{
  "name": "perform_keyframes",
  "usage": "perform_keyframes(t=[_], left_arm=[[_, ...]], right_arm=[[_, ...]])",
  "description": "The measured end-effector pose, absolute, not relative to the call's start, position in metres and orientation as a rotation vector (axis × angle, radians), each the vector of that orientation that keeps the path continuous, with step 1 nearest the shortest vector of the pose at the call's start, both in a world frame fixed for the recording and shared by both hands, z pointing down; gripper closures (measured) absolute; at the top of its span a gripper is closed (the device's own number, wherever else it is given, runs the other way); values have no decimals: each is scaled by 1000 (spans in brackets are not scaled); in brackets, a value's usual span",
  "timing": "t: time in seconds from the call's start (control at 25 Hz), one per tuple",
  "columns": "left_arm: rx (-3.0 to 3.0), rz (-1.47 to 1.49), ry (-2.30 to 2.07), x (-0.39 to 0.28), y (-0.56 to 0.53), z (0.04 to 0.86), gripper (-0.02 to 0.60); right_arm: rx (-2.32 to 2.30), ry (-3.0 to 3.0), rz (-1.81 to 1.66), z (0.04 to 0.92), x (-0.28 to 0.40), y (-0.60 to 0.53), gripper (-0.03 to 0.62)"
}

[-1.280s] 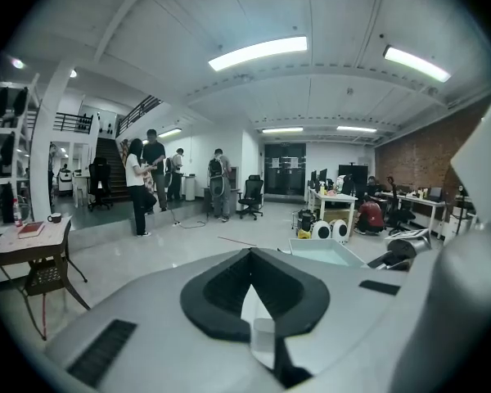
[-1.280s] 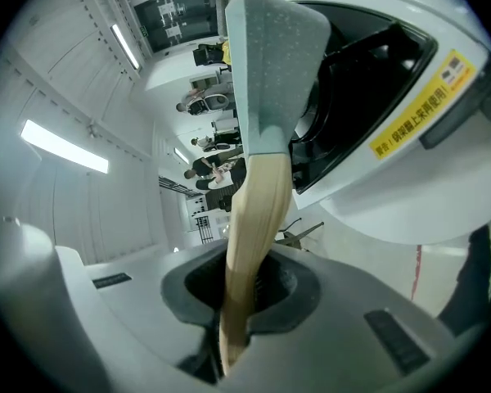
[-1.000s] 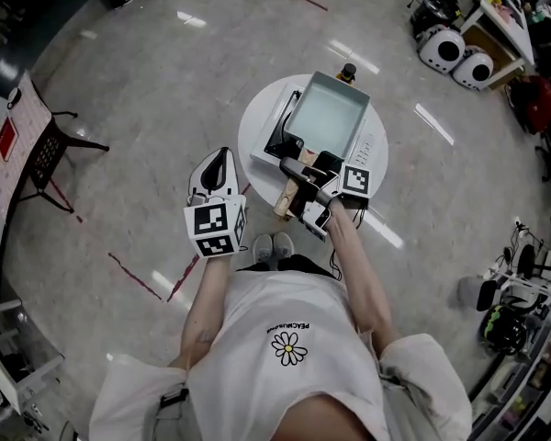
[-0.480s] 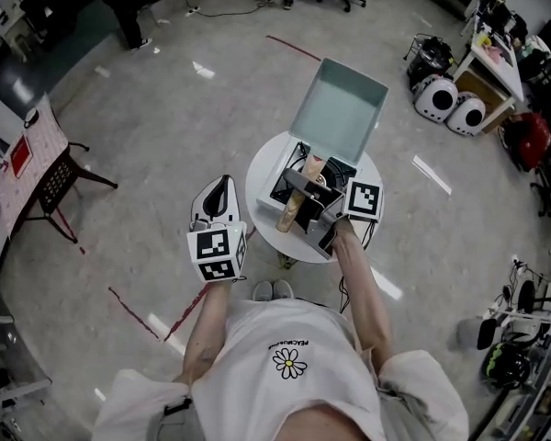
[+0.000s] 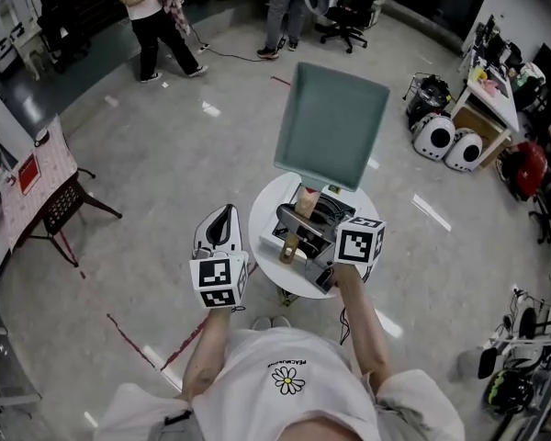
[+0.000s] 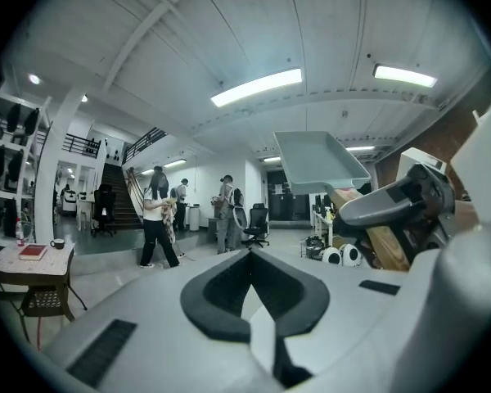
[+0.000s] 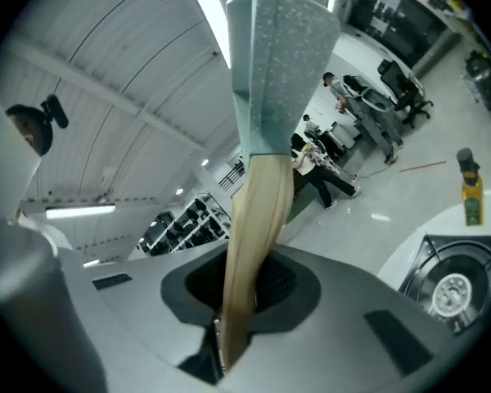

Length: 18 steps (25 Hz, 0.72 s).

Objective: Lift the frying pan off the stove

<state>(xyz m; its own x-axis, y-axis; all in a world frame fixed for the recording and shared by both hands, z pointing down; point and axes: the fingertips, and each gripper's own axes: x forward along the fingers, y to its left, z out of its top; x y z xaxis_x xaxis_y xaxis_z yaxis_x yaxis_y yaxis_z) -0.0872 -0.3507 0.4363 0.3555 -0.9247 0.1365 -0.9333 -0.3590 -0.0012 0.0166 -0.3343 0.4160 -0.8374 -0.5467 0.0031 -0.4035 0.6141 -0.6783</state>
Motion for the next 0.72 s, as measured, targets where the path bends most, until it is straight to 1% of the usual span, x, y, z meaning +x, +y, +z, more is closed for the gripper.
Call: perform_keyframes(t=[0.36, 0.72], left_arm=[[2554, 150, -1753, -90, -343, 428, 581], [2539, 160, -1788, -95, -345, 420, 581]], right_arm=[[-721, 2800, -788, 412, -9, -307, 549], [-664, 2774, -786, 410, -14, -301, 549]])
